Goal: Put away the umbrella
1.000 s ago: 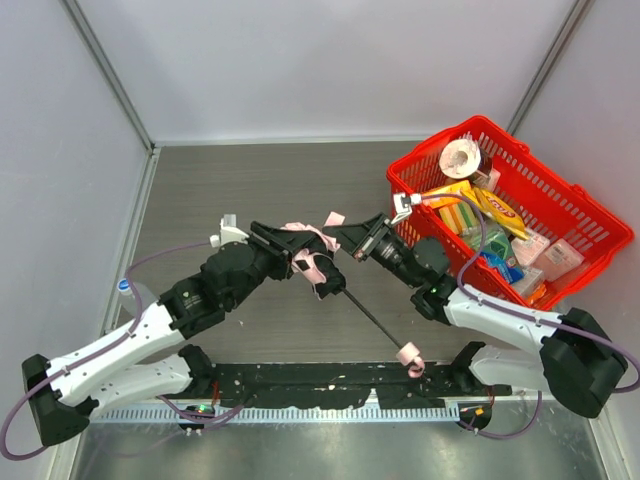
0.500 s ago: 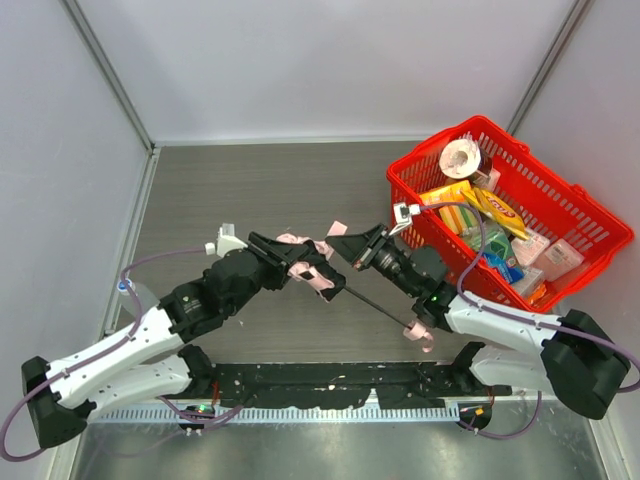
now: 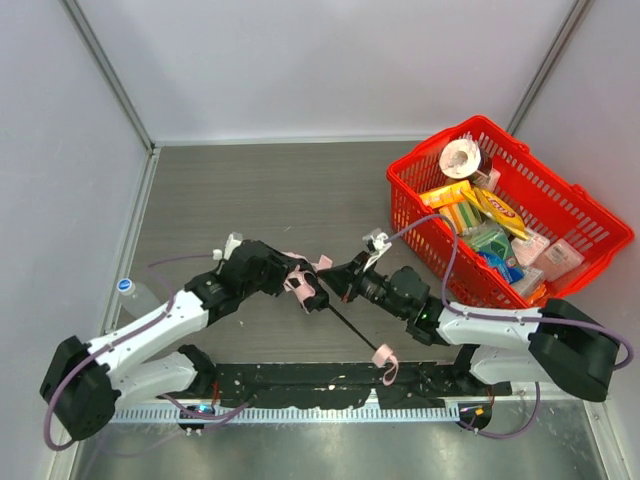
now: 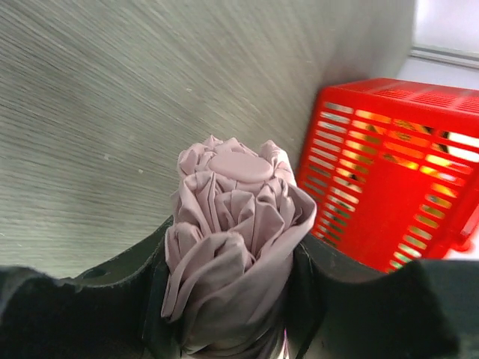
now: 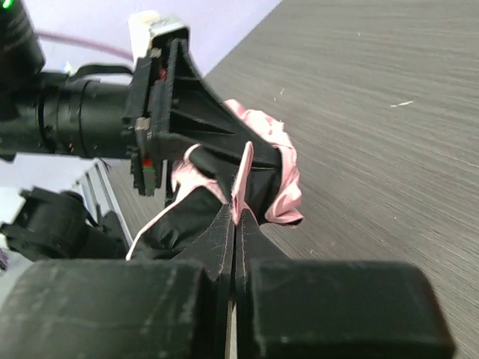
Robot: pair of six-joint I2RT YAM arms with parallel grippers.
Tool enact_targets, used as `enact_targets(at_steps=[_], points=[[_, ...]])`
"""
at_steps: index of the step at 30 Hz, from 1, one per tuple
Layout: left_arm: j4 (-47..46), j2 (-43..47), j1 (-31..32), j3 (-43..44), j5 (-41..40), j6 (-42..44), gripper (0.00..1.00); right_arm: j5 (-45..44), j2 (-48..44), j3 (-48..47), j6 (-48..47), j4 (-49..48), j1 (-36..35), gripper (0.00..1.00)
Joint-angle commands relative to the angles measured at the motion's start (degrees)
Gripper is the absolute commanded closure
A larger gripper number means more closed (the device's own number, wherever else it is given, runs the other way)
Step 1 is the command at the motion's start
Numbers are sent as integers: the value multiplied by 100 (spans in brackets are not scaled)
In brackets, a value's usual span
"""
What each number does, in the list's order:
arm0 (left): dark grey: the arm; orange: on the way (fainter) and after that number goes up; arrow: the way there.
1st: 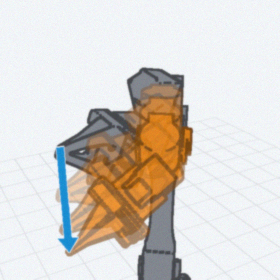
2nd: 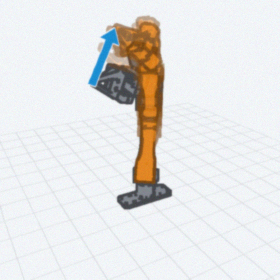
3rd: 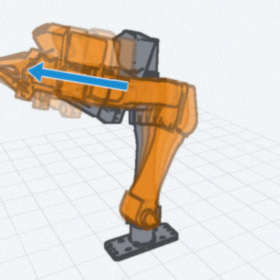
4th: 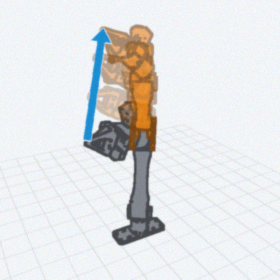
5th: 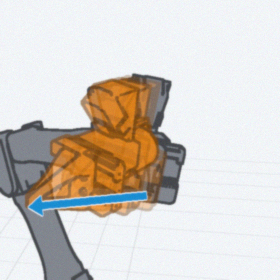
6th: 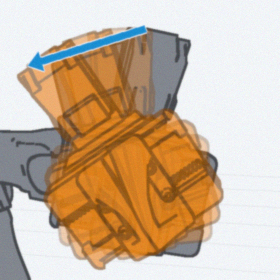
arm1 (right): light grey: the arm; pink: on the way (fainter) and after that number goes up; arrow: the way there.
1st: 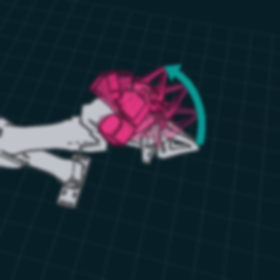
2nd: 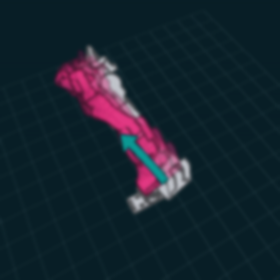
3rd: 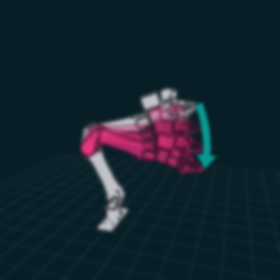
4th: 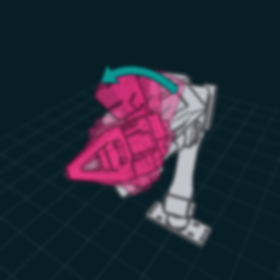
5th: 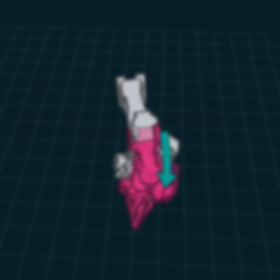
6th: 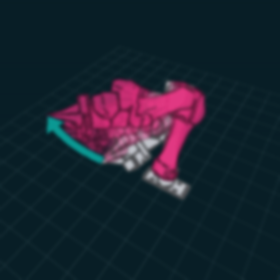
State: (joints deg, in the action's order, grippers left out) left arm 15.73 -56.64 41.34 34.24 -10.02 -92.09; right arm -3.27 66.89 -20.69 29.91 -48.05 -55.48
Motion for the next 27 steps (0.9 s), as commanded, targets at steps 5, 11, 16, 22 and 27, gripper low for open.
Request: enact_targets(at_steps=[5, 11, 16, 22, 27], points=[[1073, -1234, -197, 197, -535, 1193, 100, -42, 447, -682, -1267, -1735, -252, 99], [959, -1524, -179, 215, -852, 1326, 100, -822, 667, -1340, -2743, -358, -1059, 99], [1004, -1833, 198, 294, -1590, 1405, 100, -1755, 966, -1938, -3143, 656, -1369, 99], [-255, -1052, 664, -655, -2239, 1720, 100, -2850, 580, -1554, -858, 324, -1263, 99], [1343, -1164, 971, -208, -2995, 1634, 100, -4400, 219, -1289, 270, 121, -1307, 99]])
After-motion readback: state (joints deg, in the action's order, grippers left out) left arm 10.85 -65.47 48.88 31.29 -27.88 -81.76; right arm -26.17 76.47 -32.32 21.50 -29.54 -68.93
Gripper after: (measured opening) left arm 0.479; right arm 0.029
